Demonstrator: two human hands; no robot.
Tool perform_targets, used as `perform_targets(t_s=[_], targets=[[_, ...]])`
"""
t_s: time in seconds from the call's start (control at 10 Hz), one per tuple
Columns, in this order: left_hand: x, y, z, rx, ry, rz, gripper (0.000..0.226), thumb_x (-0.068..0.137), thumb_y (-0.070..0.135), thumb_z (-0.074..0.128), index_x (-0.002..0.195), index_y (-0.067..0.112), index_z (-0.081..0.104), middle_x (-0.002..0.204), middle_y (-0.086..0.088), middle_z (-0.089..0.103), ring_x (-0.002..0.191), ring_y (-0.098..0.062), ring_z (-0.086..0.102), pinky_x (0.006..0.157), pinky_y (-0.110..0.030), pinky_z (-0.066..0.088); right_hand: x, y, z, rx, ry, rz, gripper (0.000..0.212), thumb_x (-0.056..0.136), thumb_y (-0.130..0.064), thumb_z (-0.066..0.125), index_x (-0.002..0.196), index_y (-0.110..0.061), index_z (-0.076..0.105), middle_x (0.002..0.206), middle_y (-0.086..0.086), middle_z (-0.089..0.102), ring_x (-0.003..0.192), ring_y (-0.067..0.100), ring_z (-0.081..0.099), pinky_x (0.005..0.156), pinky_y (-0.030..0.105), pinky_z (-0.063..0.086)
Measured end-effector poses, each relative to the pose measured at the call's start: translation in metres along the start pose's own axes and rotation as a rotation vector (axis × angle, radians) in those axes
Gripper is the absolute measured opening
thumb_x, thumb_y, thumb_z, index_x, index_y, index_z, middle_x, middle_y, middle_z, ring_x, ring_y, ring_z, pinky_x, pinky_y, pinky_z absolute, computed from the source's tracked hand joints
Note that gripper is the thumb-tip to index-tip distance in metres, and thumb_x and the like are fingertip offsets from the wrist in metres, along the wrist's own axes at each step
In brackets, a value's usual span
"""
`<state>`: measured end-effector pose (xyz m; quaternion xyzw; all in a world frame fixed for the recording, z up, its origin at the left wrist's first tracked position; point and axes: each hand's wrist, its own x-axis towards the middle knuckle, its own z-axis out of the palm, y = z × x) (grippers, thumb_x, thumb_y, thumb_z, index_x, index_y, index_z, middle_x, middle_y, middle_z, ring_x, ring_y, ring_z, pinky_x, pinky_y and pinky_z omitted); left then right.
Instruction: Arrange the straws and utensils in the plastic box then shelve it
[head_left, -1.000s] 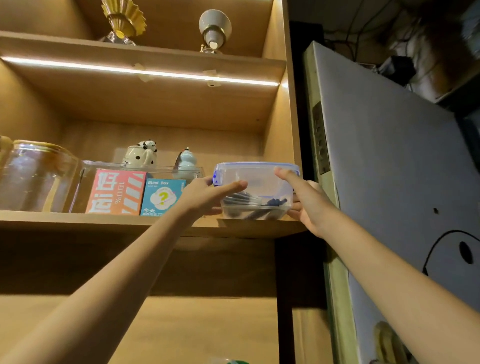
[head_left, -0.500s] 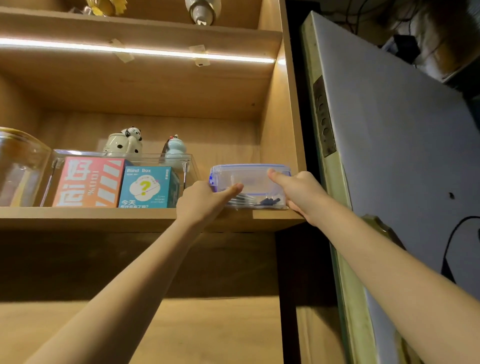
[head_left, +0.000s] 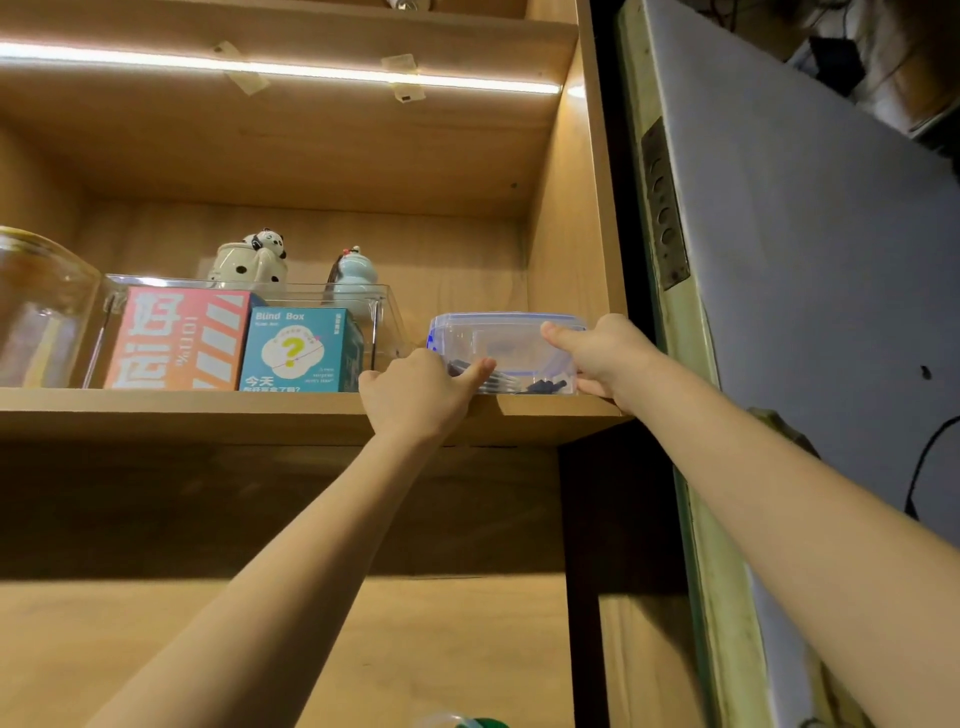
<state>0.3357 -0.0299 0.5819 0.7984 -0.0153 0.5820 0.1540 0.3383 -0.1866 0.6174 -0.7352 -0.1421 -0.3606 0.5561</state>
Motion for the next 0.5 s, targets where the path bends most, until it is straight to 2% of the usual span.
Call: perform_targets(t_s=[0.2, 0.3, 0.4, 0.5], targets=[[-0.003, 0.001, -0.003, 0.006, -0.029, 0.016, 0.062, 0.088, 0.062, 0.036, 0.09, 0.009, 0.068, 0.089, -0.008, 0.07, 0.092, -0.025, 0.062, 0.1, -0.047, 0.034, -0.006, -0.001, -0.002, -0.029, -0.004, -0.016, 0.054, 0.088, -0.034, 0.061, 0.126, 0.0, 0.044, 0.121, 0.018, 0.058, 0.109, 0.03, 0.059, 0.093, 0.043, 0.052], [-0.004, 0.0, -0.009, -0.038, -0.123, 0.042, 0.051, 0.092, 0.055, 0.038, 0.088, 0.011, 0.063, 0.084, -0.005, 0.064, 0.088, -0.024, 0.06, 0.098, -0.046, 0.036, -0.011, -0.003, -0.003, -0.066, 0.008, -0.059, 0.053, 0.09, -0.034, 0.059, 0.126, 0.002, 0.045, 0.121, 0.017, 0.056, 0.11, 0.03, 0.058, 0.094, 0.041, 0.052], [-0.013, -0.004, -0.018, -0.094, -0.14, 0.117, 0.044, 0.095, 0.046, 0.039, 0.092, 0.008, 0.061, 0.09, -0.008, 0.067, 0.087, -0.025, 0.061, 0.09, -0.045, 0.046, -0.021, -0.002, -0.008, -0.205, 0.038, -0.115, 0.045, 0.09, -0.036, 0.058, 0.114, 0.002, 0.053, 0.103, 0.015, 0.057, 0.093, 0.025, 0.058, 0.073, 0.032, 0.05], [-0.018, -0.01, -0.032, -0.164, -0.01, 0.118, 0.041, 0.095, 0.04, 0.043, 0.114, 0.006, 0.055, 0.105, -0.015, 0.068, 0.094, -0.03, 0.063, 0.085, -0.046, 0.051, -0.036, -0.004, -0.021, -0.194, 0.082, -0.168, 0.036, 0.088, -0.028, 0.062, 0.107, 0.003, 0.059, 0.094, 0.014, 0.061, 0.079, 0.023, 0.057, 0.064, 0.031, 0.046]])
